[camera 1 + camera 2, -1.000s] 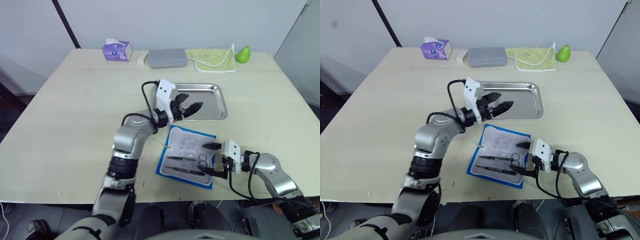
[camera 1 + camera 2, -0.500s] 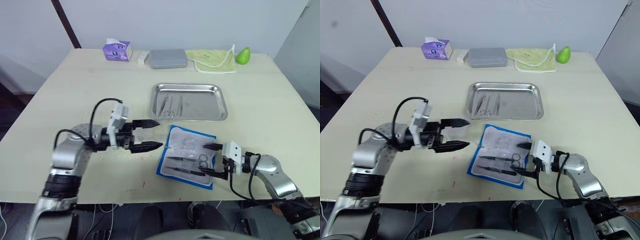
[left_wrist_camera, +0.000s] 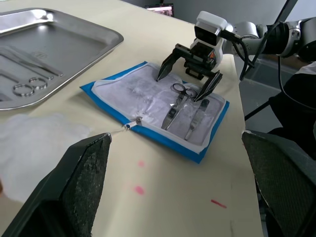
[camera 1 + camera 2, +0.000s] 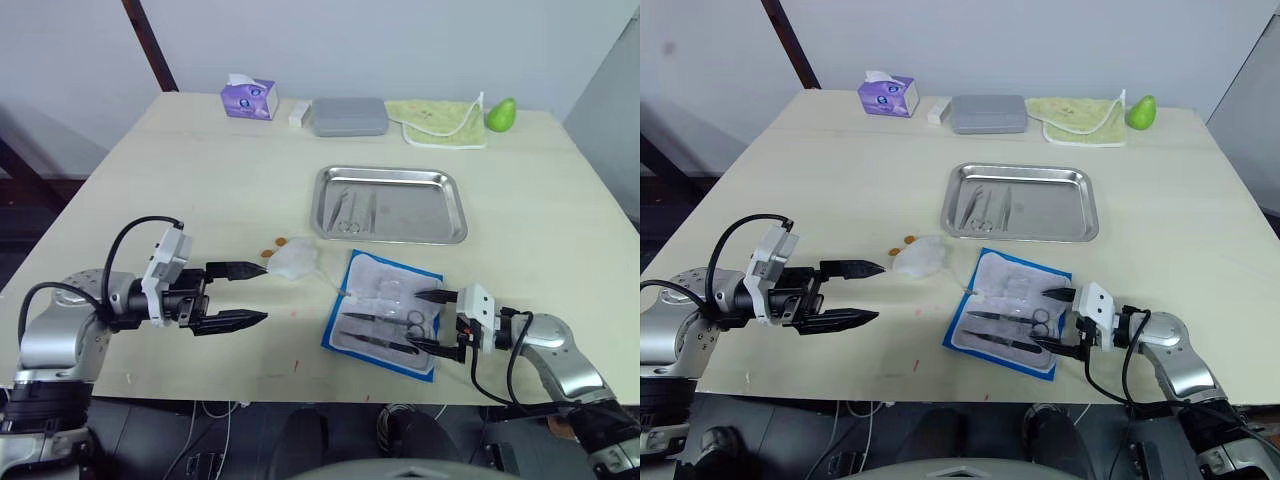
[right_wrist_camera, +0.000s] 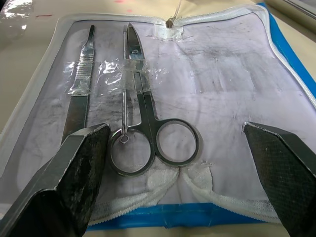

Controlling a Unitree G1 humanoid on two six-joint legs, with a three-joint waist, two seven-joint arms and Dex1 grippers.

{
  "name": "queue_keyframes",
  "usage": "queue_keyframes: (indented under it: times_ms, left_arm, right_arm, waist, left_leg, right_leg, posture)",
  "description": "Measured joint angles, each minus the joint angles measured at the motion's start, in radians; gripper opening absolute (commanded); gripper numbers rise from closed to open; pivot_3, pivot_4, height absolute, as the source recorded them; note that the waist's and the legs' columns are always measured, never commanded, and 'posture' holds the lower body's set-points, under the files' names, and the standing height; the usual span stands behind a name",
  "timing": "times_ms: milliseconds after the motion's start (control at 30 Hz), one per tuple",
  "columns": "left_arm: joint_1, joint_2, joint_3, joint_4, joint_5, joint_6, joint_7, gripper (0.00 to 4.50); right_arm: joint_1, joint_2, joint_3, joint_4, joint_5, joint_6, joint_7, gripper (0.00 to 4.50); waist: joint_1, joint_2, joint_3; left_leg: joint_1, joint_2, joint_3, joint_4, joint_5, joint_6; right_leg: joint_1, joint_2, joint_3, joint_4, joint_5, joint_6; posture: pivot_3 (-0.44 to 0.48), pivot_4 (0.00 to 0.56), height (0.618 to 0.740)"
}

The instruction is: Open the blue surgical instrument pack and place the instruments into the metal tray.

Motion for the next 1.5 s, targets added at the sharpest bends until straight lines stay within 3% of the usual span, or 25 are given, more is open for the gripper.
queue_keyframes:
  times_ms: [133, 267, 333, 433, 700, 867, 933, 1067, 1500]
  left_arm:
    - [-0.017, -0.010, -0.017, -0.003, -0.001, -0.007, 0.003, 4.48]
    - [-0.056, -0.024, -0.040, -0.004, 0.000, -0.008, 0.008, 4.48]
    - [-0.082, -0.032, -0.063, -0.001, 0.002, -0.014, 0.007, 4.48]
    - [-0.116, -0.046, -0.101, 0.012, 0.004, -0.022, -0.001, 4.48]
    - [-0.177, -0.073, -0.172, 0.084, 0.042, -0.074, -0.031, 4.48]
    - [-0.232, -0.132, -0.241, 0.134, 0.099, -0.163, -0.041, 4.48]
    - [-0.239, -0.145, -0.264, 0.142, 0.109, -0.180, -0.042, 4.48]
    - [-0.319, -0.256, -0.367, 0.221, 0.192, -0.281, -0.044, 4.48]
    - [-0.445, -0.388, -0.509, 0.482, 0.319, -0.516, -0.052, 4.48]
  right_arm:
    - [0.095, -0.048, -0.076, -0.113, 0.093, 0.079, 0.017, 4.50]
    - [0.221, -0.115, -0.174, -0.258, 0.187, 0.183, 0.011, 4.50]
    - [0.334, -0.197, -0.278, -0.407, 0.267, 0.276, 0.008, 4.50]
    - [0.459, -0.281, -0.509, -0.614, 0.406, 0.396, -0.006, 4.50]
    - [0.577, -0.326, -0.877, -0.804, 0.586, 0.567, -0.029, 4.50]
    - [0.584, -0.365, -1.044, -0.829, 0.671, 0.653, -0.009, 4.50]
    - [0.580, -0.371, -1.065, -0.836, 0.690, 0.665, -0.009, 4.50]
    - [0.570, -0.377, -1.078, -0.887, 0.739, 0.710, -0.026, 4.50]
    - [0.591, -0.322, -1.071, -0.994, 0.761, 0.736, -0.097, 4.50]
  waist:
    - [0.007, 0.001, 0.004]
    - [0.010, 0.012, 0.017]
    - [0.010, 0.018, 0.022]
    - [-0.004, 0.016, 0.026]
    - [-0.009, 0.009, 0.030]
    - [-0.008, 0.008, 0.030]
    - [-0.009, 0.006, 0.030]
    - [-0.006, 0.007, 0.030]
    - [-0.011, 0.004, 0.032]
  left_leg:
    - [-0.016, -0.001, -0.001, 0.003, 0.000, 0.000]
    - [-0.020, -0.006, 0.002, 0.003, 0.000, 0.000]
    - [-0.029, -0.007, 0.003, 0.005, 0.000, 0.001]
    - [-0.029, -0.006, 0.002, 0.005, 0.000, 0.001]
    - [-0.028, -0.006, 0.003, 0.007, 0.000, 0.001]
    - [-0.029, -0.007, 0.003, 0.008, 0.001, 0.001]
    - [-0.029, -0.006, 0.003, 0.008, 0.001, 0.001]
    - [-0.031, -0.007, 0.003, 0.015, 0.000, 0.001]
    - [-0.029, -0.007, 0.001, 0.024, 0.001, 0.001]
  right_leg:
    - [-0.012, 0.005, -0.002, 0.001, 0.001, 0.000]
    - [-0.018, 0.009, -0.002, 0.002, 0.003, 0.005]
    - [-0.026, 0.010, -0.002, 0.006, 0.003, 0.006]
    - [-0.026, 0.013, -0.003, 0.006, 0.003, 0.006]
    - [-0.025, 0.014, -0.001, 0.006, 0.004, 0.008]
    - [-0.025, 0.014, -0.001, 0.007, 0.004, 0.009]
    - [-0.025, 0.014, -0.001, 0.007, 0.004, 0.009]
    - [-0.024, 0.014, -0.001, 0.009, 0.004, 0.009]
    - [-0.023, 0.019, 0.008, 0.021, 0.004, 0.010]
  posture:
    - [0.000, 0.150, 0.736]
    - [0.000, 0.150, 0.736]
    - [0.000, 0.150, 0.736]
    - [0.000, 0.150, 0.736]
    - [0.000, 0.150, 0.736]
    - [0.000, 0.150, 0.736]
    - [0.000, 0.150, 0.736]
    - [0.000, 0.150, 0.736]
    - [0.000, 0.150, 0.736]
